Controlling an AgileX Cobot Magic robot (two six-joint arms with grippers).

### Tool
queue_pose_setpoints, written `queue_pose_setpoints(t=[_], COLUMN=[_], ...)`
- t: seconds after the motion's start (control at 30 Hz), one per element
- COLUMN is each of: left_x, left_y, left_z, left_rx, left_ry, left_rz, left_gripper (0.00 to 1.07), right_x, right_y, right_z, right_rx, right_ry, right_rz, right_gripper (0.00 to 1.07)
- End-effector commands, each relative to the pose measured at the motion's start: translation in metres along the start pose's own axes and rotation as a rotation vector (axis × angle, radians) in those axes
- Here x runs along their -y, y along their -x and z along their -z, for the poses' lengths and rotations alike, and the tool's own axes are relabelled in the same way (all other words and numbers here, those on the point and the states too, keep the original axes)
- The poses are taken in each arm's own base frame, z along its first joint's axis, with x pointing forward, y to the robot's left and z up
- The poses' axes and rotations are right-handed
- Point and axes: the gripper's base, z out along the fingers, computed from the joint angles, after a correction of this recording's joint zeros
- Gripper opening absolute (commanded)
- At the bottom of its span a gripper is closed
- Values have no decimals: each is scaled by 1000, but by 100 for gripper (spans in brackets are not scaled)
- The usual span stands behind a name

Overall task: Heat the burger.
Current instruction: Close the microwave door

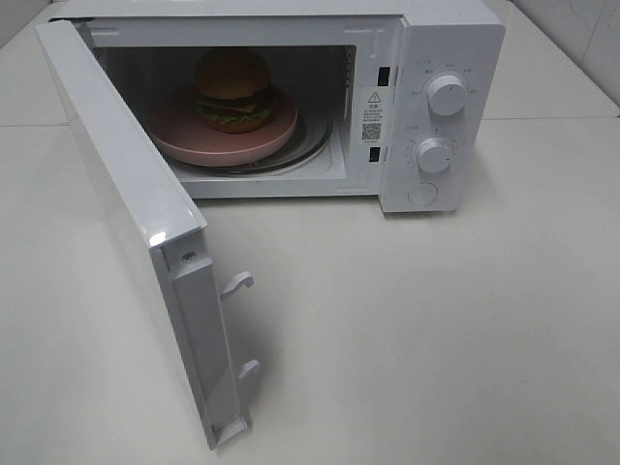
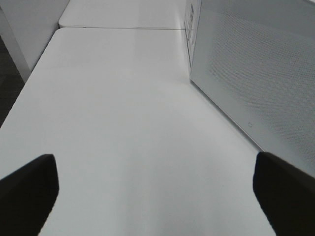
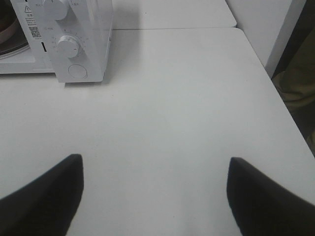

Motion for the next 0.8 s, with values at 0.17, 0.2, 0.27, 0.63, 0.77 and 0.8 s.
queue_pose_setpoints(t=[0.17,0.2,0.27,0.63,0.77,0.8], left_x=[0,0,0,0,0,0], left_y=[-2,-2,-2,-2,-2,-2], left_z=[3,3,3,3,3,3], left_rx=[19,19,19,19,19,19], left_ry=[-2,-2,-2,-2,-2,-2], left_rz=[3,3,3,3,3,3], left_gripper=[103,103,103,103,103,103], right_x=[0,0,0,-1,-1,-1], right_y=[-2,-2,-2,-2,-2,-2], right_z=[4,4,4,4,4,4], right_rx=[36,36,36,35,35,35], right_ry=[3,3,3,11,13,13], right_rz=[1,1,1,-4,-4,-4], right_gripper=[76,76,76,76,76,76])
